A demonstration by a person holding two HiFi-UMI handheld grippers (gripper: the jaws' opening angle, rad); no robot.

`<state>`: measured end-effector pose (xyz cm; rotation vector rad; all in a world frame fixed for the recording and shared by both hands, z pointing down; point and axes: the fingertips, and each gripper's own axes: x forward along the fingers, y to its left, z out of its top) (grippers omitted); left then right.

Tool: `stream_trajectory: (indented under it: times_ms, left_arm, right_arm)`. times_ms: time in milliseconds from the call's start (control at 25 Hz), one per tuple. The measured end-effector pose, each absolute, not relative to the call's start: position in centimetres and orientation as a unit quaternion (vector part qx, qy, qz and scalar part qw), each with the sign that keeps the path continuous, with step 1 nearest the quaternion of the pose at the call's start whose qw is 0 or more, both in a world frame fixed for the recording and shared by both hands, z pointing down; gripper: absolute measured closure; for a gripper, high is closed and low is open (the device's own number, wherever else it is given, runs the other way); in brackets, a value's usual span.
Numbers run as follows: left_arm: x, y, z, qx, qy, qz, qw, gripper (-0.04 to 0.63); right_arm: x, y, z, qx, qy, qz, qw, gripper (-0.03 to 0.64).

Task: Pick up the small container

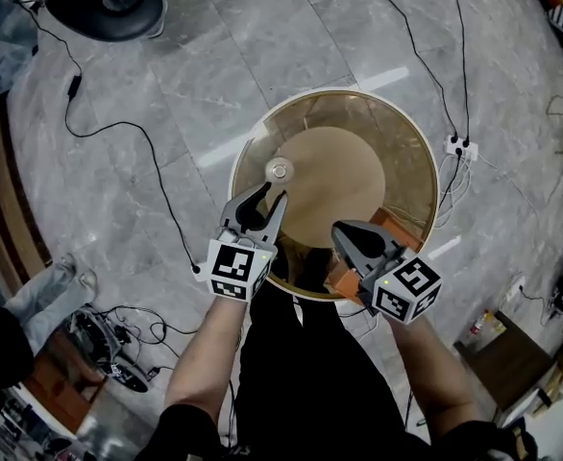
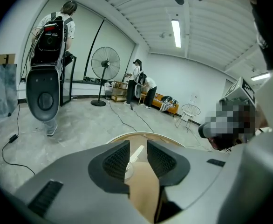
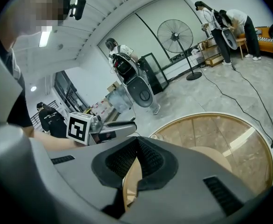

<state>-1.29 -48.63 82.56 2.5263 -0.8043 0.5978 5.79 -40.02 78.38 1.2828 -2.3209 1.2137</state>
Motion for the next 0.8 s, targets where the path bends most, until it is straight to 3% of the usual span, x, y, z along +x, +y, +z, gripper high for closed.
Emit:
stream_trajectory:
  times_ms: [560, 800]
  left_arm:
    - [-1.7, -49.3, 93.2, 0.908, -0.284, 0.242, 0.192, 0.298]
    - [-0.7, -49.8, 97.0, 0.910, -0.277, 0.249, 0.183, 0.250]
  right_arm:
    - [4.0, -40.8, 86.5, 0.411, -0.796, 0.429, 0.119, 0.603]
    - [4.4, -40.6, 89.5, 0.413, -0.791, 0.437, 0.113, 0.603]
